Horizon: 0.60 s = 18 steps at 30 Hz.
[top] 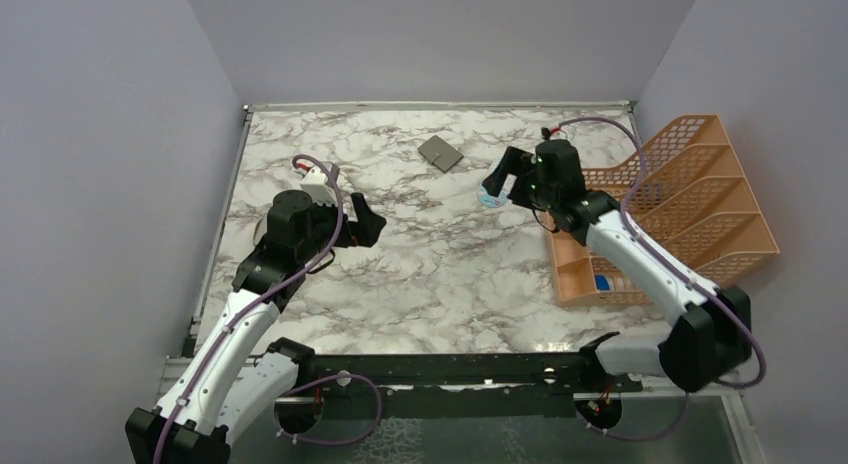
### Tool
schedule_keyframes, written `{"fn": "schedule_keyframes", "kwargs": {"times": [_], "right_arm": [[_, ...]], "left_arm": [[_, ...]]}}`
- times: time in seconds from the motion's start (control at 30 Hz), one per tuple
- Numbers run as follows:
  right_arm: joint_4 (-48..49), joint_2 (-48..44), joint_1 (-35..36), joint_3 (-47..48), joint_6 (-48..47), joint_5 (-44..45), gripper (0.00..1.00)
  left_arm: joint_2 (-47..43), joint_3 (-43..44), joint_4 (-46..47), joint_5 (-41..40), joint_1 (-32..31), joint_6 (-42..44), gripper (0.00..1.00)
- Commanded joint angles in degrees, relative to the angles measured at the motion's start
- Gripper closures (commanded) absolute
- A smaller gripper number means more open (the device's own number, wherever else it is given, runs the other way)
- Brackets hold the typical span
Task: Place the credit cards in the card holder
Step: Move the card holder to the center of the board.
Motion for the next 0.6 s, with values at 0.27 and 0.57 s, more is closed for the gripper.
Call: {"fn": "schedule_keyframes", "kwargs": {"times": [0.27,0.57], "right_arm": [[10.29,33.92,-0.16,23.82,-10.51,-3.3,0.48],[13.53,52.34,-0.16,38.16,-21.97,-1.9,0.5]], "left_arm": [[-2.98,-1.14,0.14,-2.73,0.37,1.05,0.01],[-3.85,-0.98,-0.01,-4.12,0.01,2.15,0.01]]}}
